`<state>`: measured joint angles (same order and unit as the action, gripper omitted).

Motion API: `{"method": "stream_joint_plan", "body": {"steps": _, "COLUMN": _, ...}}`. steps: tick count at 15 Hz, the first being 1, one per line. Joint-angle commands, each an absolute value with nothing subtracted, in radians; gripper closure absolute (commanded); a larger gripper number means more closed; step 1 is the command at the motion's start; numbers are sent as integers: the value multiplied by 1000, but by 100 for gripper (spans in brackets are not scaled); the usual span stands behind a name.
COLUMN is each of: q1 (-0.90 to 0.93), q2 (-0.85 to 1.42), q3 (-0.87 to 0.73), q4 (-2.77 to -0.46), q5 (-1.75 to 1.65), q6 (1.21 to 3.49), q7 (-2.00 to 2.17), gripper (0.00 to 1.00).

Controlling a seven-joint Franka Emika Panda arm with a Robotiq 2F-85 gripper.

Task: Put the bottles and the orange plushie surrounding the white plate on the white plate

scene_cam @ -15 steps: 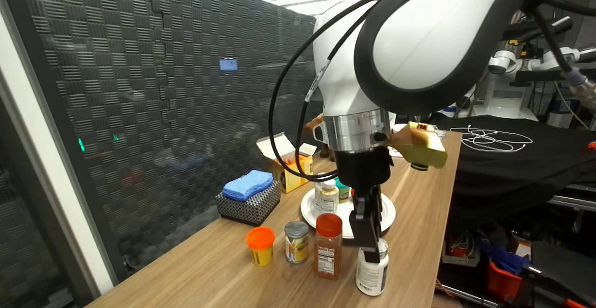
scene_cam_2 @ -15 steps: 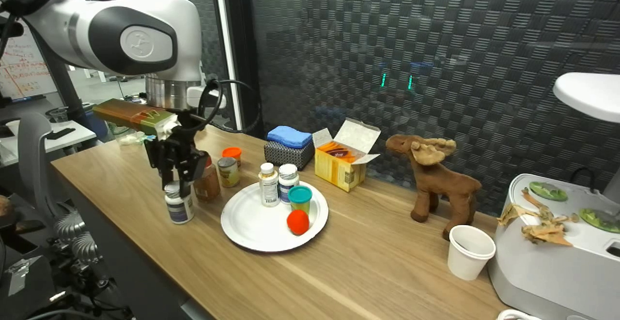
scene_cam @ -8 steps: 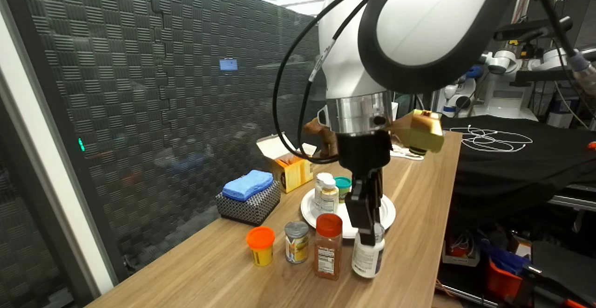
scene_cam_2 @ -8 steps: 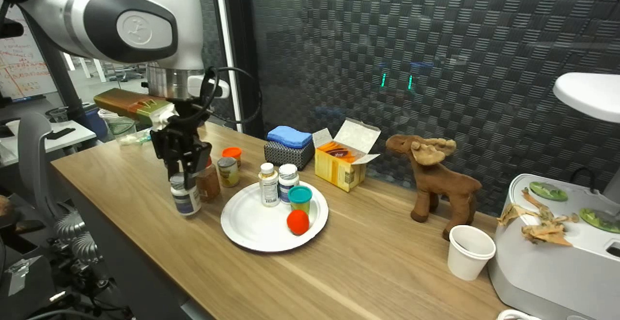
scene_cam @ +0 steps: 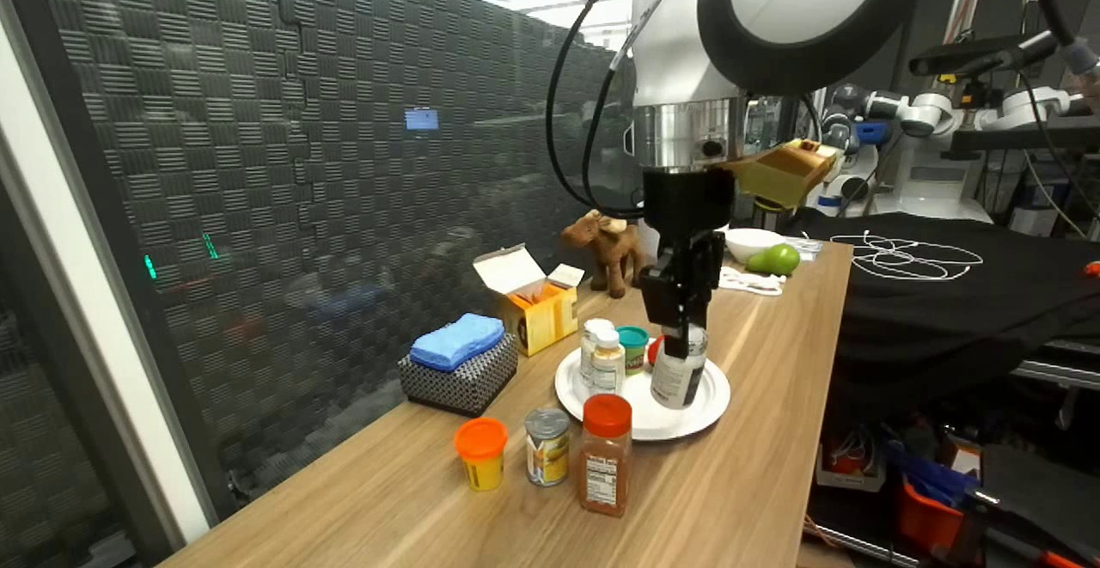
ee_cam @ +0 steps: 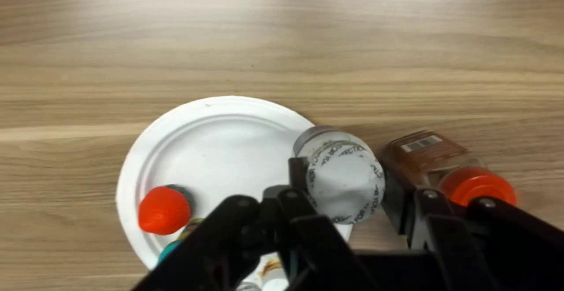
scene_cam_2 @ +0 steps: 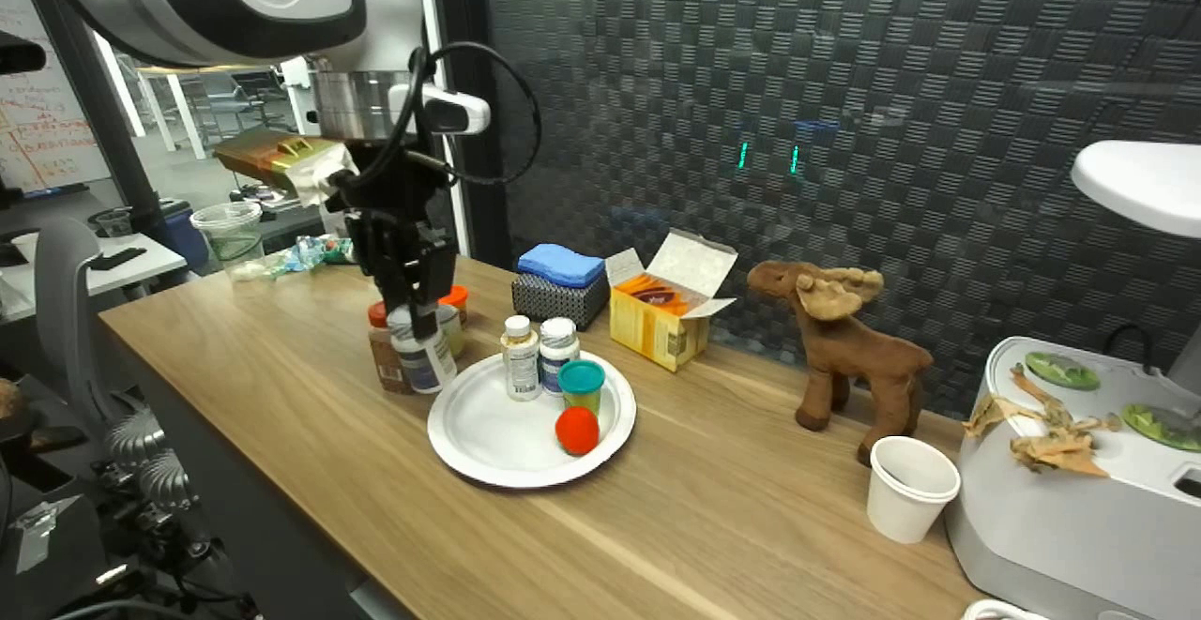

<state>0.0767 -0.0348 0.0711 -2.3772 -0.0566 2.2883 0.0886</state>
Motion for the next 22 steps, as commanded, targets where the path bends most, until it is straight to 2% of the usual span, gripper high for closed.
{"method": "stream_joint_plan", "body": {"steps": 1, "q1": 38, "q2": -20, "q3": 41, "q4": -2343, "q5": -111, "q6": 2292, "q7": 145, "gripper": 79}}
{"method": "stream_joint_plan", "body": {"steps": 13, "q1": -22, "q2": 195, "q3": -18, "q4": -2213, "q5": -23, "q6": 2315, "q7": 79, "gripper": 79}}
{"method": "stream_joint_plan", "body": {"steps": 22, "q1": -20, "q2": 238, "q3": -38, "q4": -2193, "q5": -60, "q6": 2353, "q7": 129, "gripper": 79}}
